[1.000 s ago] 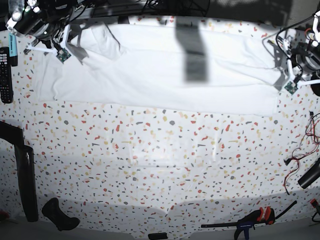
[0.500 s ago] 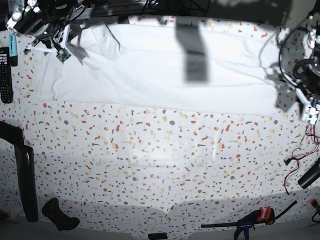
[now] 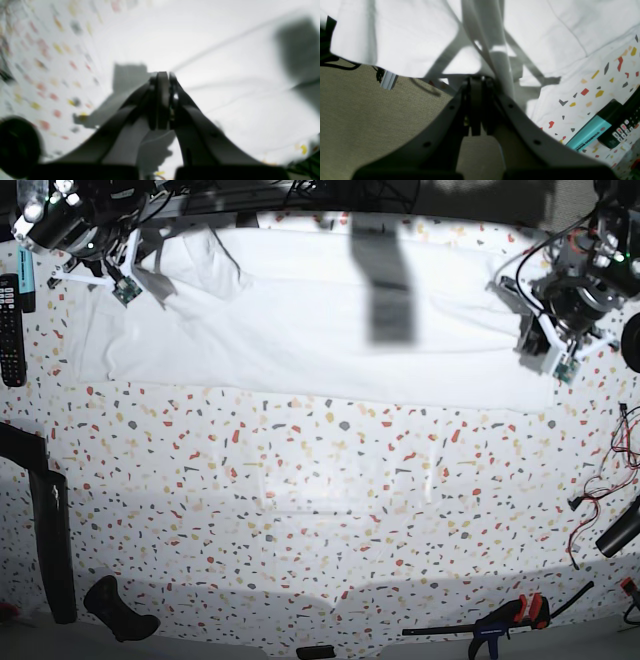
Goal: Fold the T-shirt properly
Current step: 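Move both grippers to the collar edge of the folded band, then grasp the band's collar edge with both grippers and pull it toward the hem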
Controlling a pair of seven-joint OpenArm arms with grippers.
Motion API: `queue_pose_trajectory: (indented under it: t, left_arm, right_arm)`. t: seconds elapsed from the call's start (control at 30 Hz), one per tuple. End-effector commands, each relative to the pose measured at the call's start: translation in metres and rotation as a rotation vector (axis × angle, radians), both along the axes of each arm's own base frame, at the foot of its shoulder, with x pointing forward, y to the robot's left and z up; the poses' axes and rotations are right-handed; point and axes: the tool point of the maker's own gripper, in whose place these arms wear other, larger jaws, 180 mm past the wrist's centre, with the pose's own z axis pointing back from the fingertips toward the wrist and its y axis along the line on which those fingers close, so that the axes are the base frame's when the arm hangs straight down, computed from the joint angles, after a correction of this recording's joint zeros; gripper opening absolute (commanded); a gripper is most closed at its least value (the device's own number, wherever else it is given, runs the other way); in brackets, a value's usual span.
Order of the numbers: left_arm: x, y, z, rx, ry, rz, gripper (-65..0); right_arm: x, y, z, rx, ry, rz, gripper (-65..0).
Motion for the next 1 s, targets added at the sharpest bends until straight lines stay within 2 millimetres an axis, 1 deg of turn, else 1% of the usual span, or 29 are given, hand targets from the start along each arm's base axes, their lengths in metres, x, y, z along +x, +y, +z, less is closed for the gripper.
queue_pose_trajectory:
  t: [0.0, 0.1, 0.17, 0.27, 0.3, 0.33, 0.4, 0.53, 0.63, 0.83, 0.97]
  left_arm:
    - [0.004, 0.005, 0.003, 0.003, -0.013, 0.006, -65.0]
    - [-0.014, 0.014, -0.018, 0.037, 0.112, 0.028, -65.0]
    - [-0.024, 0.017, -0.025, 0.053, 0.161, 0.030, -65.0]
    - [-0.035, 0.017, -0.030, 0.053, 0.187, 0.030, -65.0]
    - [-0.038, 0.017, -0.031, 0.053, 0.194, 0.029, -65.0]
    - [-0.040, 0.017, -0.032, 0.052, 0.198, 0.029, -65.0]
    - [-0.041, 0.017, -0.033, 0.052, 0.200, 0.029, -65.0]
    - [-0.039, 0.017, -0.032, 0.052, 0.197, 0.029, -65.0]
    - [-0.039, 0.017, -0.032, 0.052, 0.197, 0.030, -65.0]
    - [-0.039, 0.017, -0.032, 0.053, 0.197, 0.029, -65.0]
    - [-0.039, 0.017, -0.032, 0.052, 0.197, 0.030, -65.0]
  right_arm:
    - [0.004, -0.001, 0.006, -0.009, -0.025, 0.008, -65.0]
    - [0.005, -0.001, 0.007, -0.009, -0.025, 0.008, -65.0]
    - [0.005, -0.001, 0.007, -0.010, -0.025, 0.009, -65.0]
    - [0.004, -0.001, 0.006, -0.009, -0.024, 0.012, -65.0]
    - [0.003, 0.000, 0.006, -0.009, -0.017, 0.037, -65.0]
    - [0.002, 0.004, 0.005, 0.004, -0.008, 0.061, -65.0]
    - [-0.001, 0.014, 0.005, 0.067, 0.008, 0.059, -65.0]
    - [-0.001, 0.045, 0.010, 0.251, 0.006, 0.063, -65.0]
    - [0.006, 0.064, 0.019, 0.363, -0.016, 0.069, -65.0]
    - [0.027, 0.092, 0.042, 0.545, -0.081, 0.093, -65.0]
    - [0.039, 0.100, 0.053, 0.595, -0.117, 0.109, -65.0]
